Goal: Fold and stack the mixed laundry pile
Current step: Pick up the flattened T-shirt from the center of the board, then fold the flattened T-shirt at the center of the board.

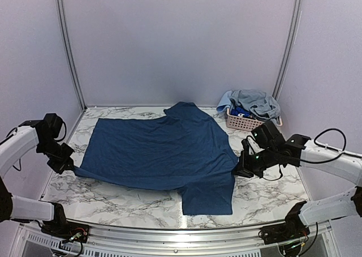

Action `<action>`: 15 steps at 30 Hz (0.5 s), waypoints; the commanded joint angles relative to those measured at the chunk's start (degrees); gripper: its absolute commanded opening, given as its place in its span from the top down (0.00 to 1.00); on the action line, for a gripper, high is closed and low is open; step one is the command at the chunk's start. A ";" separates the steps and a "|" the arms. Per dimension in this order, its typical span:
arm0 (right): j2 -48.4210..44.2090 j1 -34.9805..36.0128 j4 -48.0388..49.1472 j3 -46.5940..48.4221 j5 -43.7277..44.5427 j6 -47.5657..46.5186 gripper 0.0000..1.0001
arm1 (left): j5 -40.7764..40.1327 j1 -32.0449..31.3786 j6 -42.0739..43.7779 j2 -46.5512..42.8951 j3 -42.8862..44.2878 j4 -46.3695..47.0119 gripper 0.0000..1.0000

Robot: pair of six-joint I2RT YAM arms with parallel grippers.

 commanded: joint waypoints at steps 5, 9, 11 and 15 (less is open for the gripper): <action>6.78 -5.93 0.82 7.75 -0.55 -5.38 1.00 | -0.25 0.23 0.91 5.12 6.79 2.75 1.00; 12.09 -8.17 1.36 12.15 -1.34 -8.04 1.00 | -0.59 0.25 1.96 8.73 9.84 4.95 1.00; 14.67 -9.37 1.57 14.55 -1.90 -9.15 1.00 | -1.07 0.23 2.24 10.37 10.86 5.68 1.00; 19.61 -10.87 1.73 17.95 -3.13 -10.99 1.00 | -1.13 0.27 2.13 13.51 11.23 7.97 1.00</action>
